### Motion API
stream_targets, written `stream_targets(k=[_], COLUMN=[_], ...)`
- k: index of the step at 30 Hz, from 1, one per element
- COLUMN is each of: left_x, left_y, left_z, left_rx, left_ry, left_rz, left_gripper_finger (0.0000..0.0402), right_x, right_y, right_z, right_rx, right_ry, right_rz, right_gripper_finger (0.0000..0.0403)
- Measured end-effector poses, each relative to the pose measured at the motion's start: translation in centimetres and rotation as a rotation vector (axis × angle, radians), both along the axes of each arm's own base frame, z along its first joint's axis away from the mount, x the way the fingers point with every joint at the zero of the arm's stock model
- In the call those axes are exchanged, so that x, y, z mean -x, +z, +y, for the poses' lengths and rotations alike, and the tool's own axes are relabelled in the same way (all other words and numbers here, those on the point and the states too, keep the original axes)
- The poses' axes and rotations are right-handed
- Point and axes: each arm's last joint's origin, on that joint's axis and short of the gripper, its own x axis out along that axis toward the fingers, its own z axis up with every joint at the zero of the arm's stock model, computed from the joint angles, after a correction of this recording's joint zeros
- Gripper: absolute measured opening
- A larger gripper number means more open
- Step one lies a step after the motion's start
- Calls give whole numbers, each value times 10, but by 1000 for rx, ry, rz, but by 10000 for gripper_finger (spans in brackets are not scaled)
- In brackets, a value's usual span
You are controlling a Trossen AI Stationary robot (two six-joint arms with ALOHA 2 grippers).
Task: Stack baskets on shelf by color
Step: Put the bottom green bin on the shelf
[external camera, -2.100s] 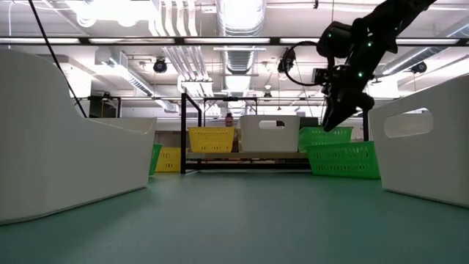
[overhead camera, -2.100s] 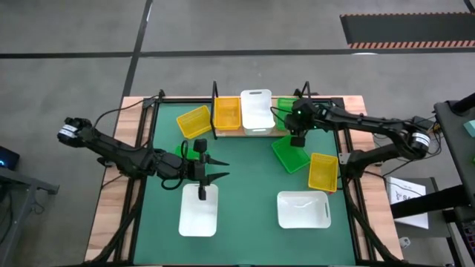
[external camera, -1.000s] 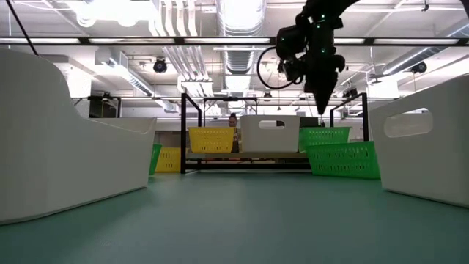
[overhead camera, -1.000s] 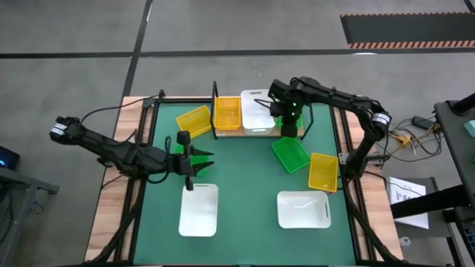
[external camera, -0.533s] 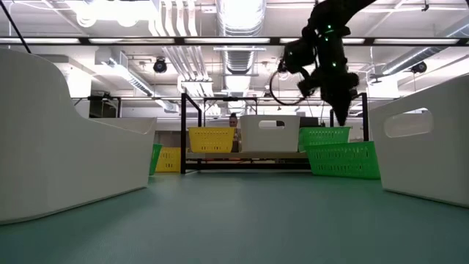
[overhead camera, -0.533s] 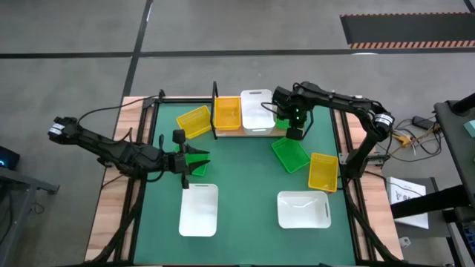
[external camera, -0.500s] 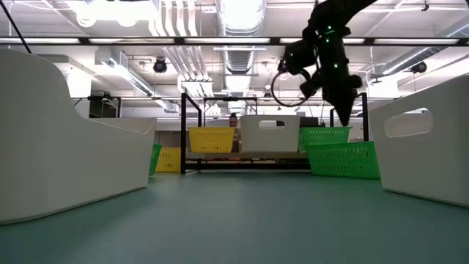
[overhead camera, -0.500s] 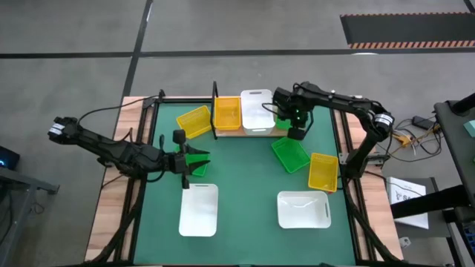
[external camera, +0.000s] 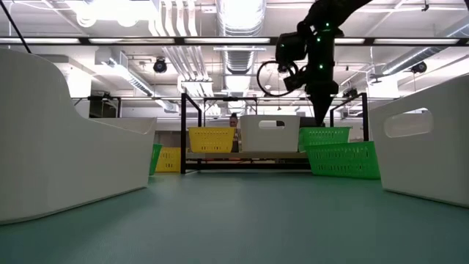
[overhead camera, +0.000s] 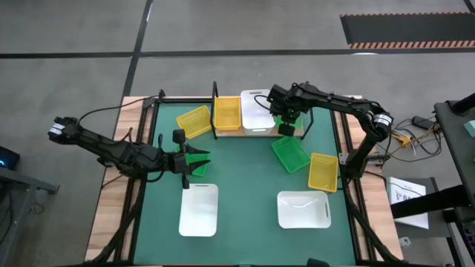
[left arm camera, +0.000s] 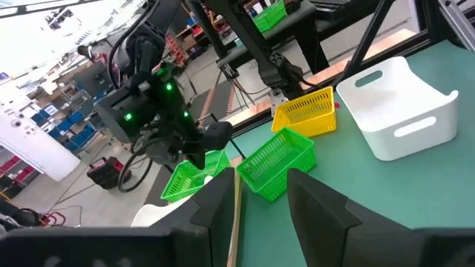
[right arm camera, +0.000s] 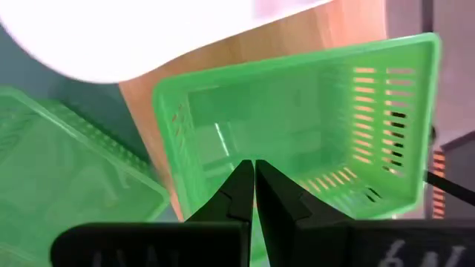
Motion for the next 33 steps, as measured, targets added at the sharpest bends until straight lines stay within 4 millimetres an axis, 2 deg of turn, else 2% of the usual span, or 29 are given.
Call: stream_targets(k=[5, 13, 18, 27, 33], left_x=[-1, -1, -1, -1, -1], left_y=[-1, -1, -1, -1, -1], left_z=[0, 0, -1, -1, -1], left_rx=[-2, -2, -2, -2, -10], left_ry=[-1, -1, -2, -2, -3], left_rz=[7, 7, 7, 6, 8], left_gripper_finger=[109, 109, 109, 109, 109], right_x=[1, 12, 12, 3, -11], right_y=[-5, -11, -9, 3, 1], right_z=[5, 11, 11, 1, -12], right_rx=[-118, -178, -167, -6, 133], right_ry=[19, -15, -24, 18, 46], right_rz=[-29, 74, 63, 12, -65], right_gripper_finger=[9, 9, 9, 9, 9])
